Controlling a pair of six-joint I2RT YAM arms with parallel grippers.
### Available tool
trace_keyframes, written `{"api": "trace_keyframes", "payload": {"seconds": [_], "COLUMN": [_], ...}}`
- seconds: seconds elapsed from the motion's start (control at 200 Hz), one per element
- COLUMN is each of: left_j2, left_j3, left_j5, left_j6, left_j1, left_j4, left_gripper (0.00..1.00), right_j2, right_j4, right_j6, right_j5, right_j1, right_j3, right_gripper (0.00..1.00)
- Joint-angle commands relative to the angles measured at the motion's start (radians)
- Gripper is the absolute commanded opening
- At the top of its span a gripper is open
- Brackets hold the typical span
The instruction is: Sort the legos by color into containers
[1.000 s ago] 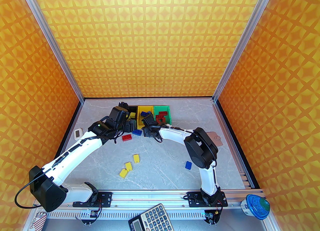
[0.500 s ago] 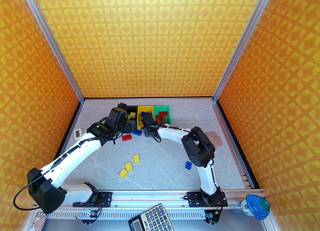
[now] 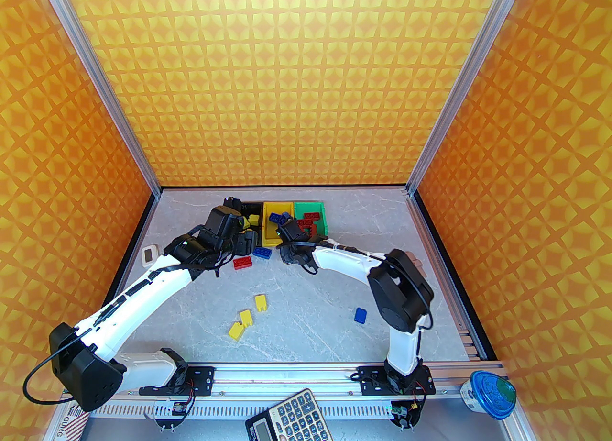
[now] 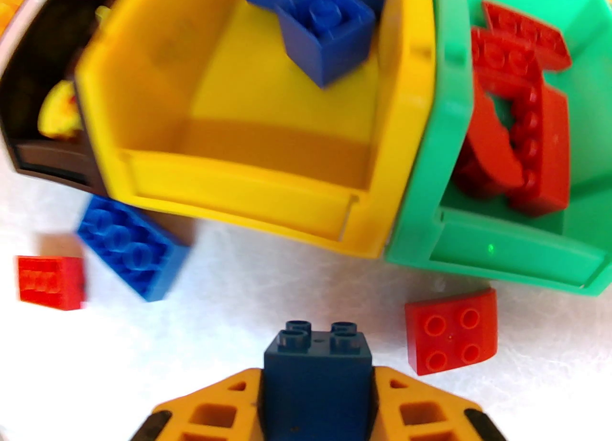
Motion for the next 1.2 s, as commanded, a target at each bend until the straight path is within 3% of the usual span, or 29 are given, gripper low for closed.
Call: {"api": "trace_keyframes", "payload": {"seconds": [0.0,0.535,0.76,0.87,1.195], "left_j2": [-0.022,-0.081,-0.129,-0.159,-0.200], "left_j3": [-0.007,-0.043,-0.105,-0.152,-0.309], "left_j5": [-0.021,-0.025,-0.024,-0.023,0.068], "left_j6": [-0.010,-0.033,-0.093,-0.142,-0.333], "left_j1": [0.010,0.010,0.010,0.010,-0.047], "left_j4": [-0.018,-0.056,-0.095,-0.117,-0.218], "left_gripper": [0.77,0.77,0.77,0.78,0.79], "right_j2": [-0.036,0.223,0.356,0.323,0.059], "right_j4": [-0.019,-0.098,-0.156,-0.144,-0.050], "right_j6": [-0.023,-0.074,-0.080,-0.093,-0.094], "right_j5": [-0.014,-0.008,-0.050,-0.054,-0.086], "right_j1": [0.007,-0.014,-0.060,-0.060,-0.060], "right_j3": [0.026,0.425,0.613,0.584,0.278], "right_gripper": [0.33,0.35,0.59,0.65,0.65]}}
